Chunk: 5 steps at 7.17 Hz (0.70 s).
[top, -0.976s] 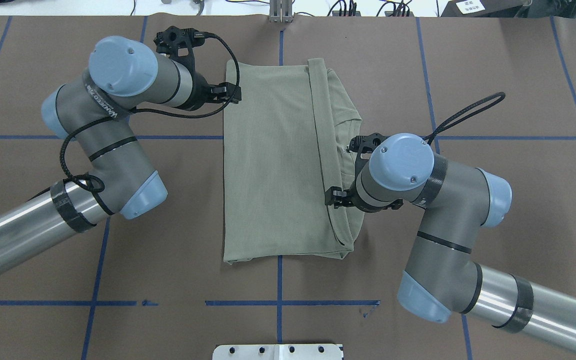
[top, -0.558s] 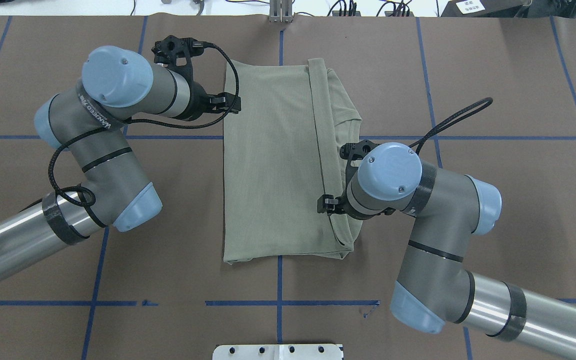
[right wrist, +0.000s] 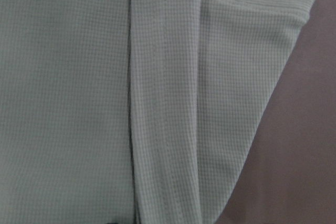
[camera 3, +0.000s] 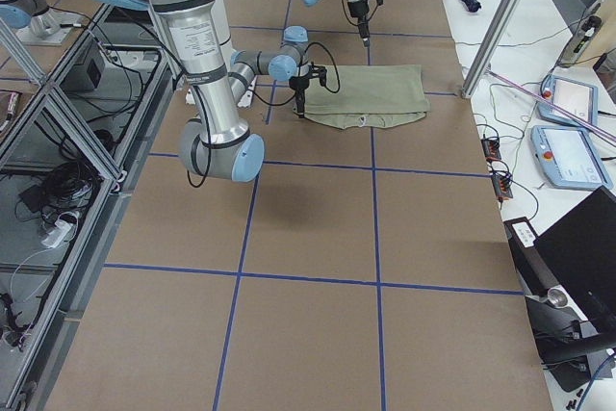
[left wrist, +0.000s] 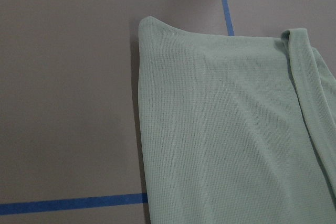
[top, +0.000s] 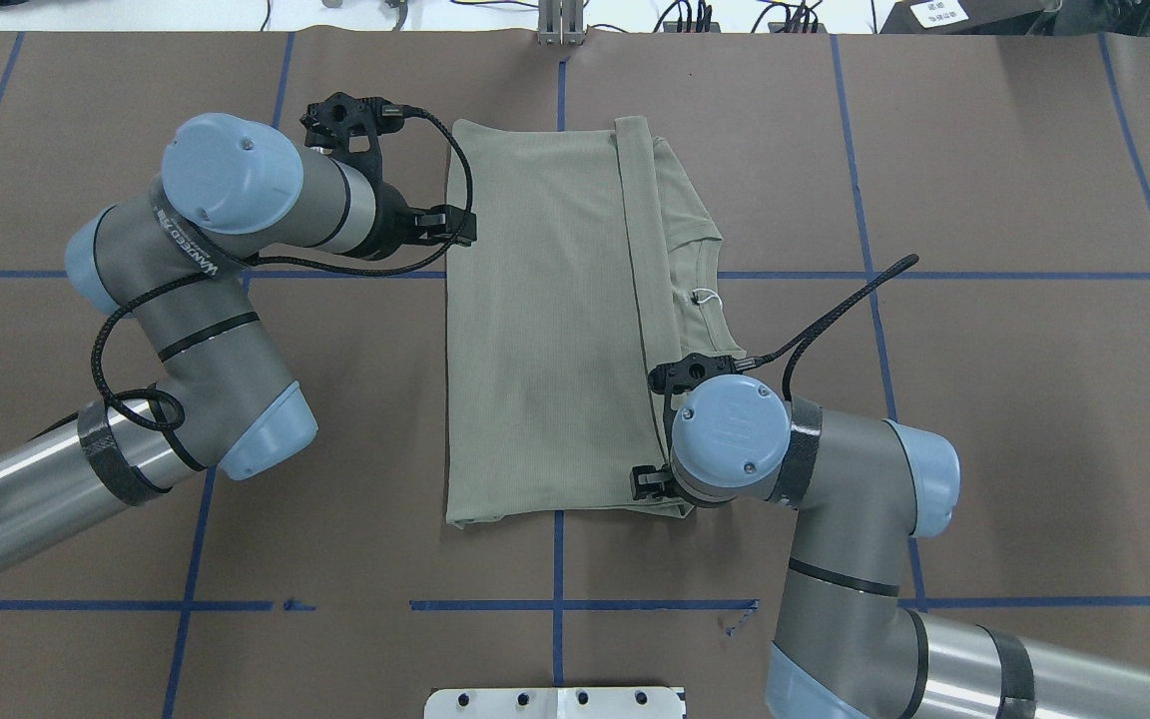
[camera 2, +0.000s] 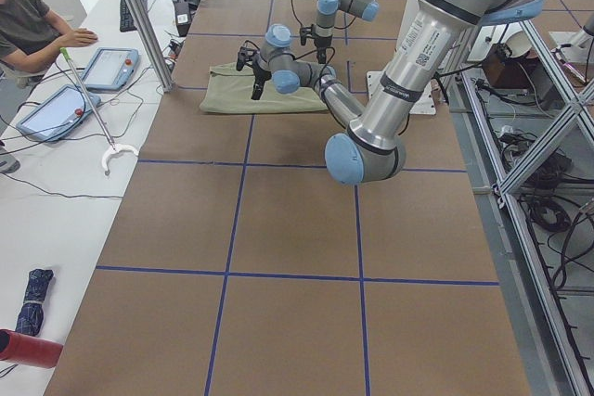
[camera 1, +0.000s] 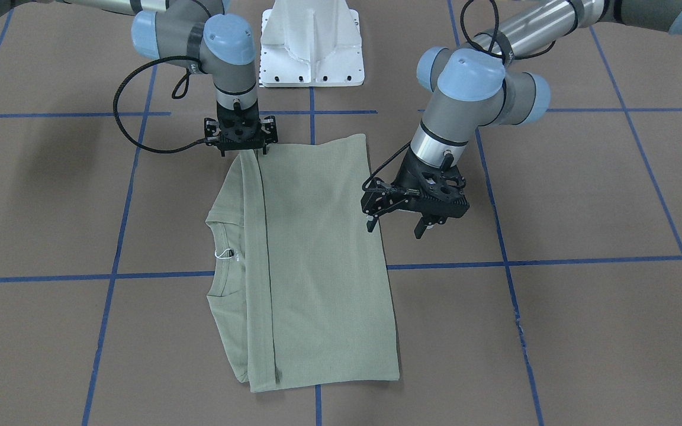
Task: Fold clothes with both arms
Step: 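Grasp the side edge with the right gripper and fold it toward the center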
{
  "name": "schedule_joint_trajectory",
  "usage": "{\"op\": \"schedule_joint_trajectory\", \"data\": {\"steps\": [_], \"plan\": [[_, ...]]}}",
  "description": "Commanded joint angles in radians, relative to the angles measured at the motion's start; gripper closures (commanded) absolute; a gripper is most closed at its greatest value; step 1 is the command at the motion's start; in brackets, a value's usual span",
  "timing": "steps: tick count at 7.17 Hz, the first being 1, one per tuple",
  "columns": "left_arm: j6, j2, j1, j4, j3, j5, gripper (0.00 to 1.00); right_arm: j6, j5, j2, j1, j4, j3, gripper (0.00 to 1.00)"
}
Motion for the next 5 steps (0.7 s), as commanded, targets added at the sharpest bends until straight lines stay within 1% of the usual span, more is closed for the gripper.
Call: {"op": "schedule_joint_trajectory", "data": {"steps": [1,2,4,5], "plan": [[-0.005,0.000,0.012,-0.001,0.002,0.000,0.00,-0.023,0.004,-0.001,0.001,-0.028,0.010,0.43],[-0.005,0.000,0.012,-0.004,0.005,0.000,0.00,-0.028,0.004,-0.005,0.004,-0.028,0.012,0.57],[-0.006,0.000,0.018,-0.004,0.005,0.000,0.00,-0.054,0.004,-0.009,0.019,-0.030,0.013,0.58],[-0.008,0.000,0.019,-0.005,0.005,0.000,0.00,-0.055,0.002,-0.024,0.025,-0.028,0.019,0.56]]}}
